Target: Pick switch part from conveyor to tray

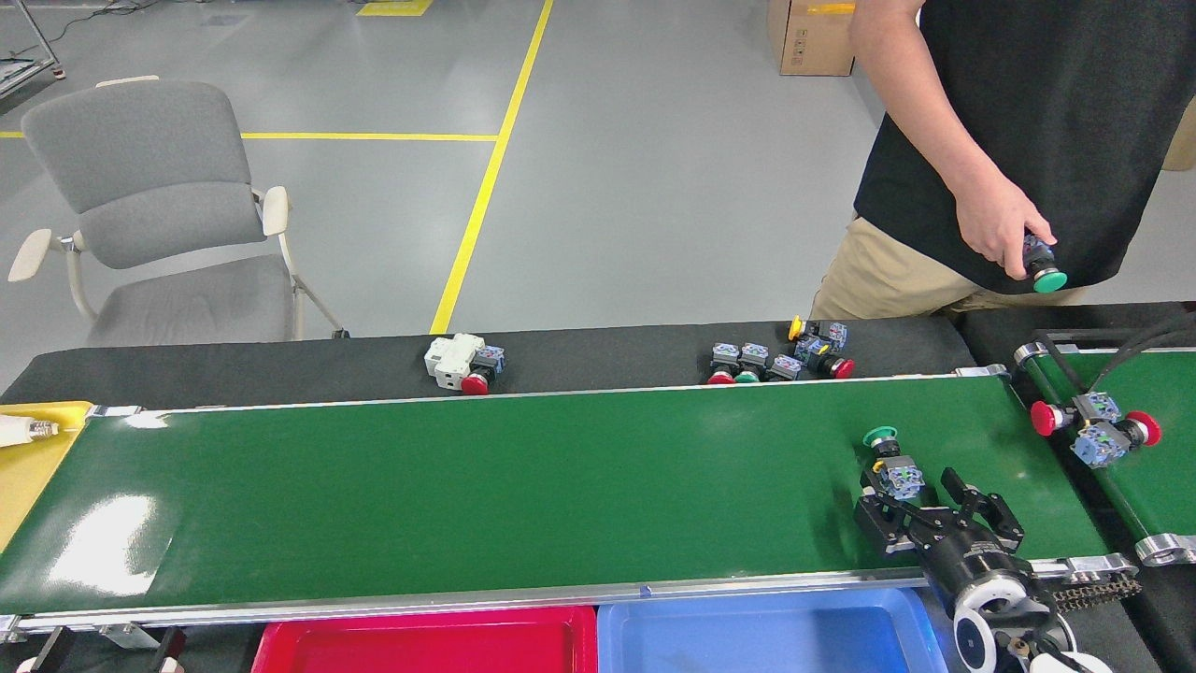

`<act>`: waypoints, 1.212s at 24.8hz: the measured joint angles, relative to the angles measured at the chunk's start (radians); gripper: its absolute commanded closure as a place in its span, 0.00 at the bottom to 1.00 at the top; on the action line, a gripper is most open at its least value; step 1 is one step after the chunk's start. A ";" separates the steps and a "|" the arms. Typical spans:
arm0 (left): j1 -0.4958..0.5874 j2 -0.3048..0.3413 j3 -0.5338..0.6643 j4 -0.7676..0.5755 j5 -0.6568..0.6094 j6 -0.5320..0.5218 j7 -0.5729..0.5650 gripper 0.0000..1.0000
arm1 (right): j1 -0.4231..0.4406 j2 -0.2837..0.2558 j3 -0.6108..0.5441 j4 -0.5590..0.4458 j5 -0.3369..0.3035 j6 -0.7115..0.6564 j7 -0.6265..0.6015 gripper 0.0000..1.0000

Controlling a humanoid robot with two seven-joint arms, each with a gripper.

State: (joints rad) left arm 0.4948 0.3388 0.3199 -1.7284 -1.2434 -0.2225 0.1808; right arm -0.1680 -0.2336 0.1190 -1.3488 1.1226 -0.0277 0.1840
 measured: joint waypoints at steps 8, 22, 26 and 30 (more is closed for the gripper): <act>0.000 0.000 0.000 0.000 0.000 0.001 0.000 0.00 | -0.025 -0.001 0.026 0.002 -0.005 -0.019 0.001 0.88; 0.000 0.000 0.002 0.001 0.000 0.002 0.000 0.00 | -0.026 0.050 0.101 -0.187 -0.005 -0.322 0.004 0.98; 0.000 0.000 0.002 0.001 0.000 0.017 0.000 0.00 | -0.027 0.119 0.220 -0.239 -0.001 -0.501 0.004 0.98; 0.000 0.000 -0.001 0.001 0.000 0.081 0.000 0.00 | -0.024 0.149 0.365 -0.239 0.058 -0.685 0.004 0.49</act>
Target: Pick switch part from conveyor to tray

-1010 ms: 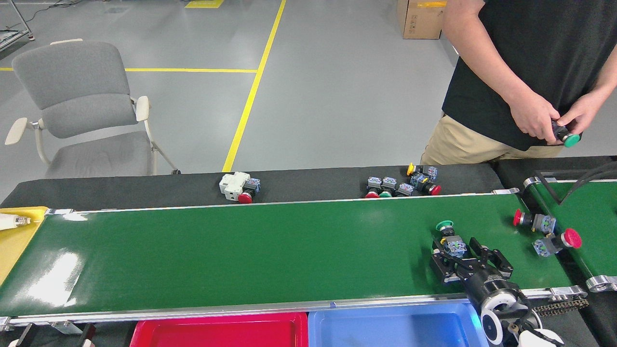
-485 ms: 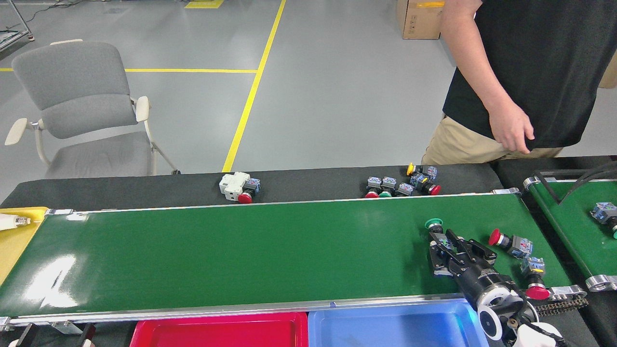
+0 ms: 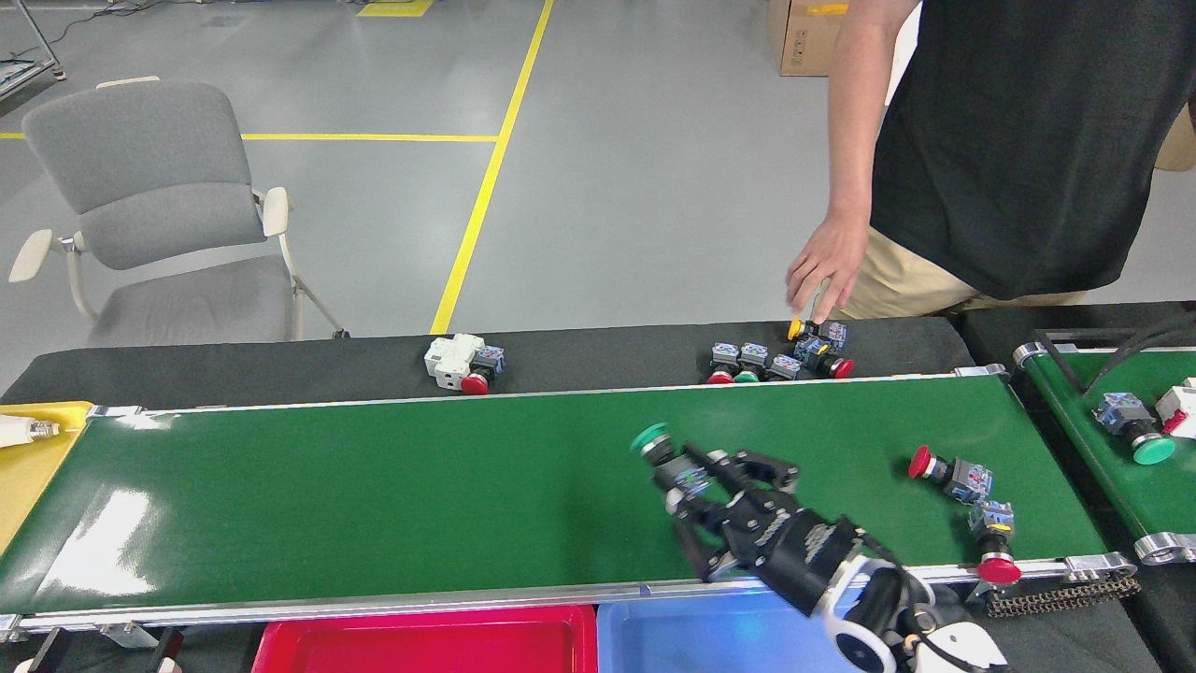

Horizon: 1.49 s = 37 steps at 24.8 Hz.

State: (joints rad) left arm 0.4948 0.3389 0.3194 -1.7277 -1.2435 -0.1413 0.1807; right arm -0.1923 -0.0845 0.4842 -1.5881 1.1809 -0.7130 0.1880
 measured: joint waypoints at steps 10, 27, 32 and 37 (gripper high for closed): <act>0.001 0.000 0.000 -0.001 0.000 0.001 -0.004 0.00 | 0.087 0.050 0.050 0.039 0.030 -0.048 -0.061 0.06; 0.026 -0.003 0.004 -0.006 0.001 -0.018 -0.035 0.00 | 0.522 0.054 -0.460 -0.165 0.072 0.624 -0.286 0.02; 0.028 -0.004 0.006 -0.006 0.001 -0.018 -0.035 0.00 | 0.532 0.076 -0.461 -0.167 0.081 0.666 -0.312 0.02; 0.028 -0.004 0.006 -0.006 0.001 -0.018 -0.035 0.00 | 0.531 0.076 -0.459 -0.167 0.084 0.696 -0.317 0.02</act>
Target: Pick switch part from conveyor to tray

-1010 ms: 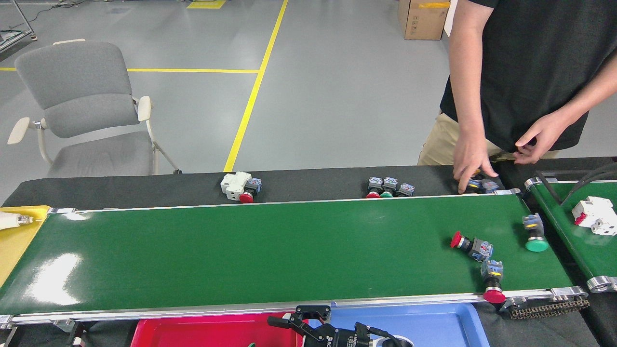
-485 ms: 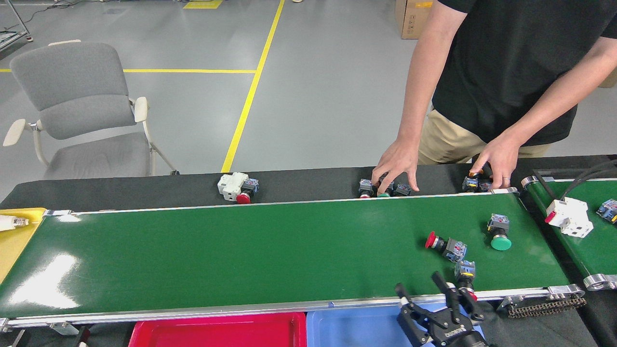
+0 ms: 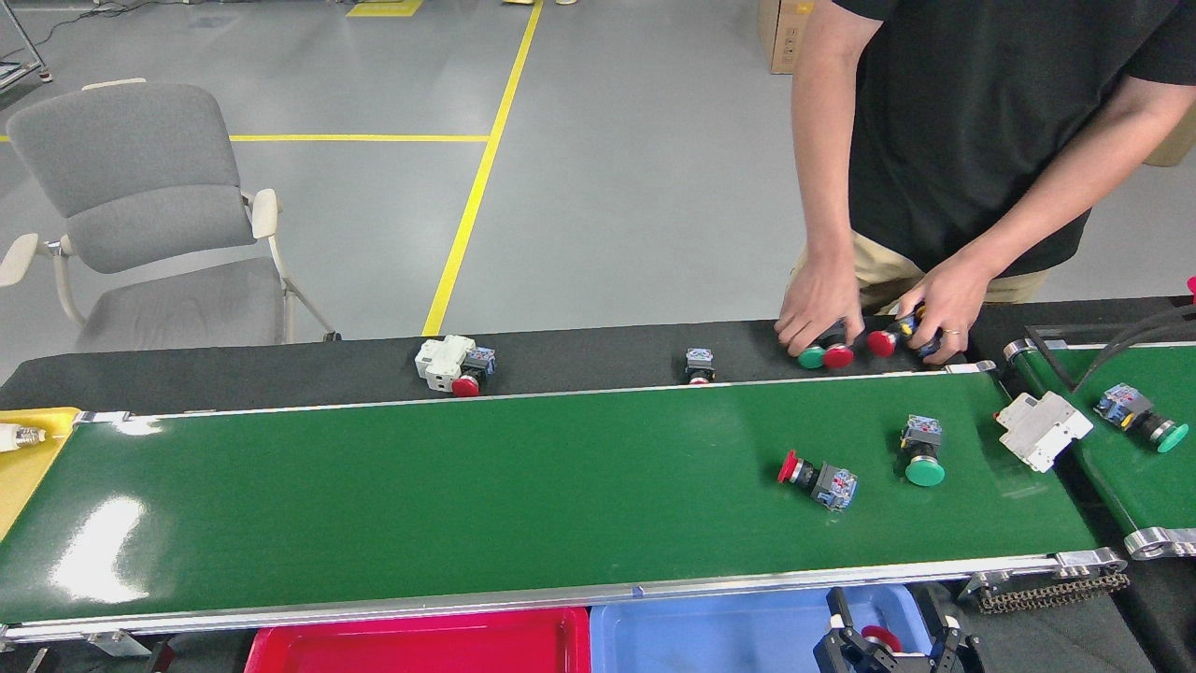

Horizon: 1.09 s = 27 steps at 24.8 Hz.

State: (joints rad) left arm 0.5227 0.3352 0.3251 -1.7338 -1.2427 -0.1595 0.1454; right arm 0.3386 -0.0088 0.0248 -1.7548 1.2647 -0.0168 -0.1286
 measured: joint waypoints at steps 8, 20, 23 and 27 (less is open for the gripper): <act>-0.011 0.000 -0.003 0.001 0.000 -0.001 0.000 0.00 | -0.056 0.001 0.026 0.001 0.076 0.055 0.072 0.02; -0.015 0.000 -0.003 0.004 -0.002 -0.001 0.000 0.00 | -0.209 -0.003 0.179 0.081 0.115 0.061 0.193 0.02; -0.019 0.000 -0.003 0.005 -0.002 -0.001 0.000 0.00 | -0.270 -0.005 0.234 0.126 0.137 0.063 0.239 0.02; -0.028 0.000 -0.003 0.005 -0.003 -0.001 0.000 0.00 | -0.357 -0.004 0.278 0.193 0.141 0.064 0.291 0.02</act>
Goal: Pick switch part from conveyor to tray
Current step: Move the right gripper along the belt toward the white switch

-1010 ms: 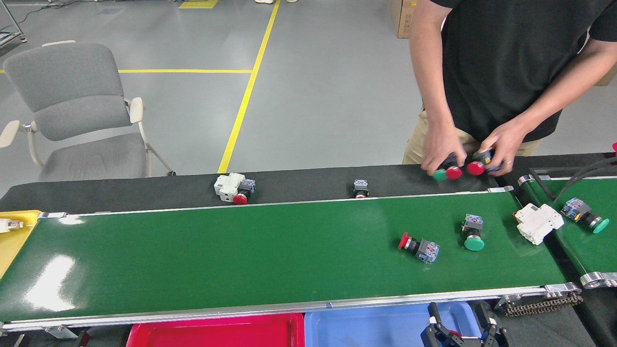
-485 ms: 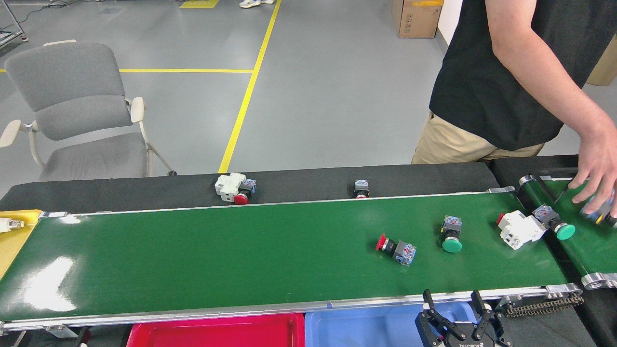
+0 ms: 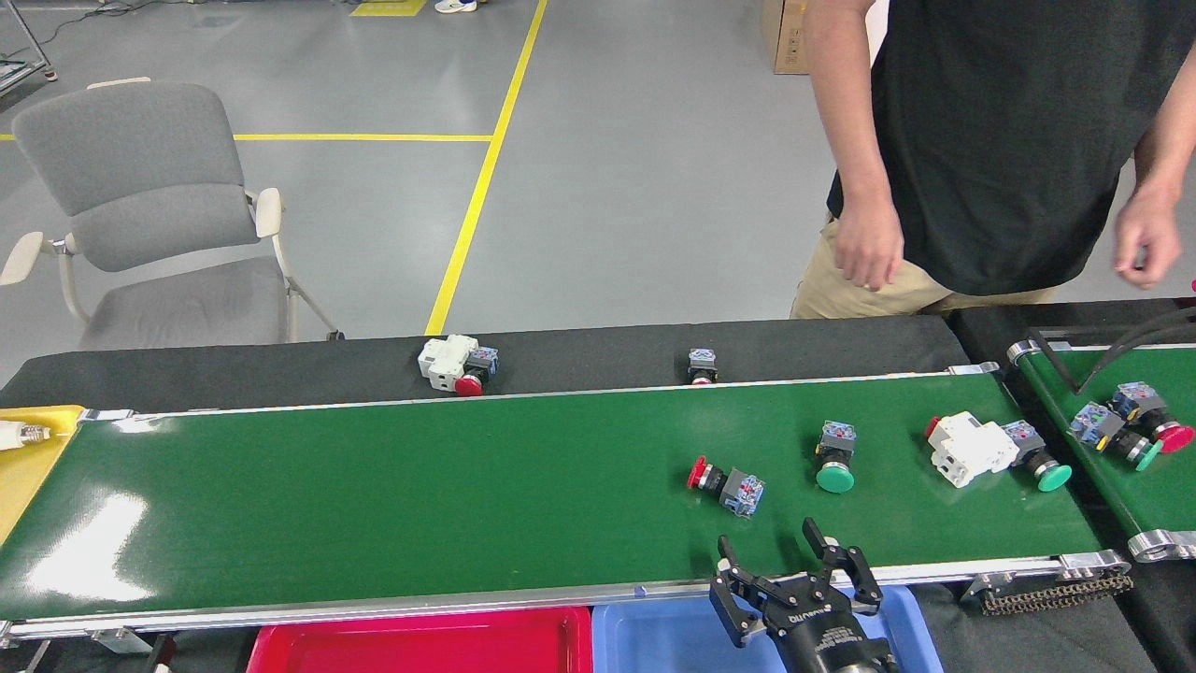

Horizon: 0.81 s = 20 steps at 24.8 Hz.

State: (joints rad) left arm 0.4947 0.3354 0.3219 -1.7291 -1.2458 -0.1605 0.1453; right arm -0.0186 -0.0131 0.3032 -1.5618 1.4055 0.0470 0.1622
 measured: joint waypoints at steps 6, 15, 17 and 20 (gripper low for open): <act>0.000 0.000 -0.002 0.001 0.000 0.000 0.000 0.00 | -0.115 0.052 0.040 0.125 0.000 0.001 0.025 0.04; 0.000 0.000 -0.004 0.001 0.000 -0.002 0.000 0.00 | -0.216 0.077 0.153 0.226 0.000 -0.003 0.028 0.93; 0.000 0.000 -0.004 0.001 0.000 -0.005 0.000 0.00 | -0.216 0.077 0.168 0.226 0.000 -0.006 0.028 0.98; 0.000 0.000 -0.004 0.001 0.000 -0.005 0.000 0.00 | -0.216 0.076 0.203 0.214 0.000 -0.012 0.028 0.98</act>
State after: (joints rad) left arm 0.4950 0.3357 0.3178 -1.7283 -1.2460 -0.1658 0.1451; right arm -0.2343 0.0629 0.5059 -1.3480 1.4053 0.0351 0.1906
